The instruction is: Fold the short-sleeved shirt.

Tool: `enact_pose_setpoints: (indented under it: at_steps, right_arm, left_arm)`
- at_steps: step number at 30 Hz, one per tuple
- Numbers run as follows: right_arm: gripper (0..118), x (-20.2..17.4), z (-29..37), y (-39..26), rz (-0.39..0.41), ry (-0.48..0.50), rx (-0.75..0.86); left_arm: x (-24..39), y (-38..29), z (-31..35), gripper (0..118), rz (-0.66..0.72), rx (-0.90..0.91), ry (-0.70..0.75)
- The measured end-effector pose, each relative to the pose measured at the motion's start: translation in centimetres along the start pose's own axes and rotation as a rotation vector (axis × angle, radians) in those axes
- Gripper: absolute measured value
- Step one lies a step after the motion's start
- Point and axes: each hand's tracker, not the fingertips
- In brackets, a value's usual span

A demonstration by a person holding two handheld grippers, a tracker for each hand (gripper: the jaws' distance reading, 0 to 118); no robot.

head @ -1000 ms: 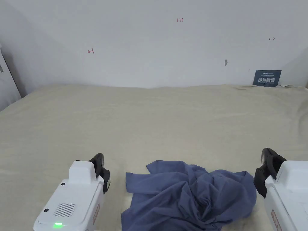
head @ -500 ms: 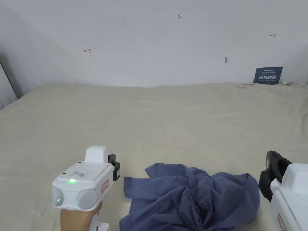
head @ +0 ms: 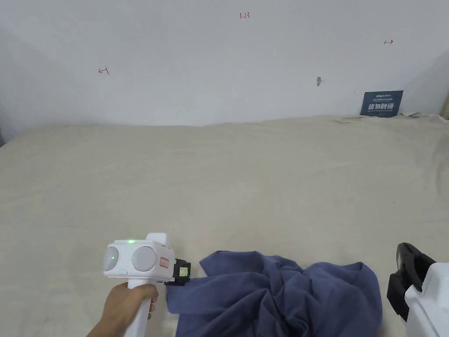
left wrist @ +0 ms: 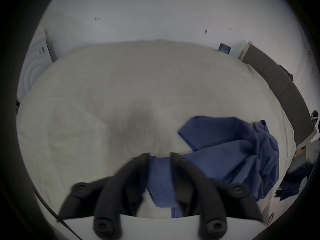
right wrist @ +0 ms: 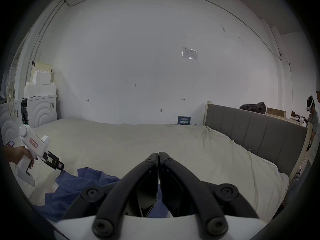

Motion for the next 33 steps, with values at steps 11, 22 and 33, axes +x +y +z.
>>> enact_pose_setpoints:
  at_steps: [11, 22, 33]
  right_arm:
    - [0, 0.6, -0.8, -1.2, 0.013, -0.014, -0.054]
    - [0, 2.7, -3.6, -0.4, -0.009, -0.011, -0.137]
    - [59, 6.0, -18.8, -3.5, -0.111, 0.113, -0.569]
  left_arm:
    - [0.2, -0.5, -3.0, 67, -0.041, -0.053, 0.045]
    - [2.0, -0.2, -0.5, 2, -0.124, 0.019, -0.008]
    - [1.8, -0.8, 5.4, 2, -0.141, 0.127, -0.076]
